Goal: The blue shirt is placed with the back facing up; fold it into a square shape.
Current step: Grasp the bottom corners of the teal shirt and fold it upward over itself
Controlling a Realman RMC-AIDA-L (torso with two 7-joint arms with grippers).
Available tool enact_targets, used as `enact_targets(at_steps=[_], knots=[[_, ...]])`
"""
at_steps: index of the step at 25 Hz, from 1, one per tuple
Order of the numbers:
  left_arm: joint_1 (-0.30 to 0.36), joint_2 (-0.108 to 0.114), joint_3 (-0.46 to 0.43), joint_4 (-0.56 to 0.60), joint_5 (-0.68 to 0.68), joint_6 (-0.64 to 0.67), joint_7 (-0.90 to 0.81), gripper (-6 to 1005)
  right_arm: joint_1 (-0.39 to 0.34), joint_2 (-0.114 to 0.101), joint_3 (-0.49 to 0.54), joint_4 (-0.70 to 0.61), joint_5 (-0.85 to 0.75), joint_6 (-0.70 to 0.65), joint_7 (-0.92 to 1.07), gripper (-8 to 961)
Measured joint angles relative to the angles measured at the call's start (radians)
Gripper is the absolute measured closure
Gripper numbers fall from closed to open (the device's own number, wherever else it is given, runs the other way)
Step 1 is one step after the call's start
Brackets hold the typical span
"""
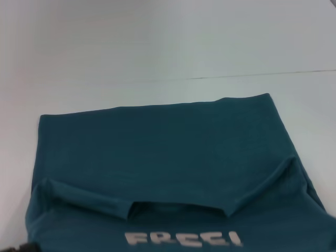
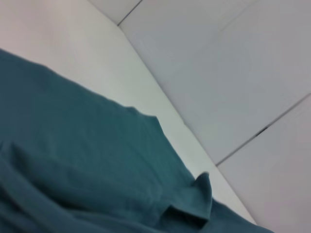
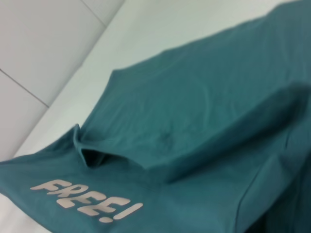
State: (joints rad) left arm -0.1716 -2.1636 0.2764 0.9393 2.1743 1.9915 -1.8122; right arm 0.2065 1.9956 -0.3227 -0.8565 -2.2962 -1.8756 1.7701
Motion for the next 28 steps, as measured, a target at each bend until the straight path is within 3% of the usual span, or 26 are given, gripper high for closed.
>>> enact_targets(at_steps=[4, 10, 16, 21, 25, 28], knots=[[-0.051, 0.019, -0.046, 0.003, -0.005, -0.002, -0.025, 958, 0.054, -0.011, 0.045, -0.003, 0.005, 0.002, 0.012, 917], [-0.181, 0.060, -0.096, -0.036, -0.008, -0.071, -0.065, 951, 0.186, -0.023, 0.053, -0.001, 0.001, 0.080, 0.063, 917], [-0.331, 0.102, -0.091, -0.144, -0.009, -0.308, -0.107, 943, 0.325, -0.029, 0.002, 0.060, -0.001, 0.297, 0.091, 917], [-0.430, 0.105, -0.038, -0.255, -0.009, -0.612, -0.111, 937, 0.424, -0.029, -0.078, 0.190, 0.000, 0.564, 0.084, 917], [-0.500, 0.092, -0.009, -0.330, -0.010, -0.847, -0.091, 933, 0.508, -0.009, -0.192, 0.312, 0.001, 0.865, 0.069, 917], [-0.538, 0.080, 0.001, -0.358, -0.011, -0.962, -0.069, 929, 0.546, 0.008, -0.250, 0.349, 0.004, 1.012, 0.060, 917]])
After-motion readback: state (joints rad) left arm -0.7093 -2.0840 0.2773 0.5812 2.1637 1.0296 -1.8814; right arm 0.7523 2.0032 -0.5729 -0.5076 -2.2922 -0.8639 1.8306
